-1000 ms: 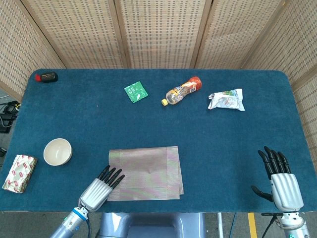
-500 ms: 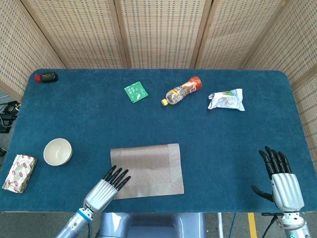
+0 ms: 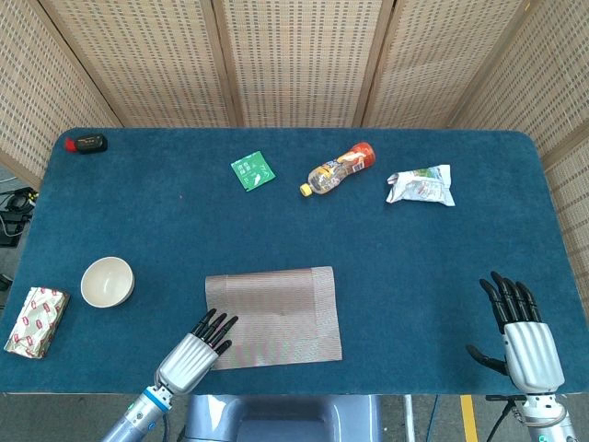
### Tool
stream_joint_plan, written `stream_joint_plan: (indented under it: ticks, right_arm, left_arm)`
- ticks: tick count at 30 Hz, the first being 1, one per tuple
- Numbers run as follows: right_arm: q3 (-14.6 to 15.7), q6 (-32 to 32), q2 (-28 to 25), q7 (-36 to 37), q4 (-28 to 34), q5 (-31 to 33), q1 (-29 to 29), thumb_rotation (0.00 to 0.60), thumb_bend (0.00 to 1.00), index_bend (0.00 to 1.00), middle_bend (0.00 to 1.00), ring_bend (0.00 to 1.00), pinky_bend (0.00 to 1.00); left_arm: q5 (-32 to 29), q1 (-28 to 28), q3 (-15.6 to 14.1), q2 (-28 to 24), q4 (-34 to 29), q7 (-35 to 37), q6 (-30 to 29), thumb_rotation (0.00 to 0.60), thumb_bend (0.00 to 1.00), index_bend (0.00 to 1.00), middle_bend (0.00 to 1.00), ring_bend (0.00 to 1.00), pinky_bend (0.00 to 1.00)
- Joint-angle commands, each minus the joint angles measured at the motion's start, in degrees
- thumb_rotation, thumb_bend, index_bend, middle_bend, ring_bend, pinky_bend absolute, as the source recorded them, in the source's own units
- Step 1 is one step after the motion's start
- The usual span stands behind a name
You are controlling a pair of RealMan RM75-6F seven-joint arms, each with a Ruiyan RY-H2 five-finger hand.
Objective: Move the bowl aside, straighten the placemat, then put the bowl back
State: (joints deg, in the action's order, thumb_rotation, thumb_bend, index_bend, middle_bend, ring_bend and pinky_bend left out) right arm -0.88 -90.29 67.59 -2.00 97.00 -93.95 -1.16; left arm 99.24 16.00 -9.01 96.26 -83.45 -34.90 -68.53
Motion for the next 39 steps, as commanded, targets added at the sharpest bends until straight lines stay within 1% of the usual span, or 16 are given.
stream_joint_plan:
  ticks: [1,4,9,11,22,36,39]
  right_arm:
    - [-0.01,-0.03,-0.07,0.17,0.02,0.02,0.02,0.600,0.15,0.00,0.00,0.00,0.00]
    - [-0.02,-0.07,-0.15,0.35,0.06,0.03,0.03,0.600,0.15,0.00,0.00,0.00,0.00]
    - [0.09,-0.09,-0.20,0.39,0.12,-0.15,0.05,0.600,0.15,0.00,0.00,0.00,0.00]
    - [0.11,-0.13,-0.20,0.43,0.15,-0.21,0.07,0.600,0.15,0.00,0.00,0.00,0.00]
    - [0.21,-0.08,-0.41,1.03,0.24,-0.34,0.04,0.600,0.15,0.00,0.00,0.00,0.00]
    - [0.44,-0.15,-0.51,1.05,0.38,-0.76,0.10,0.600,0.15,0.00,0.00,0.00,0.00]
    - [0.50,-0.20,-0.55,1.10,0.40,-0.90,0.12,0.600,0.15,0.00,0.00,0.00,0.00]
  left_arm:
    - [-0.05,0.05,-0.19,-0.13,-0.06,-0.21,0.24,0.600,0.36,0.38,0.00,0.00,0.00]
    - [-0.05,0.05,-0.27,-0.24,-0.06,-0.35,0.26,0.600,0.36,0.43,0.00,0.00,0.00]
    - [-0.41,-0.02,-0.04,-0.08,0.07,-0.18,0.19,0.600,0.36,0.56,0.00,0.00,0.00]
    - [-0.57,-0.07,0.06,0.10,0.23,-0.26,0.17,0.600,0.36,0.59,0.00,0.00,0.00]
    - [-1.05,-0.64,0.33,1.11,1.33,-0.98,-0.48,0.600,0.36,0.58,0.00,0.00,0.00]
    - [-2.11,-0.43,0.17,0.80,0.48,-0.77,0.68,0.600,0.55,0.55,0.00,0.00,0.00]
    - [-2.37,-0.36,0.16,0.61,0.23,-0.77,0.94,0.600,0.58,0.56,0.00,0.00,0.00]
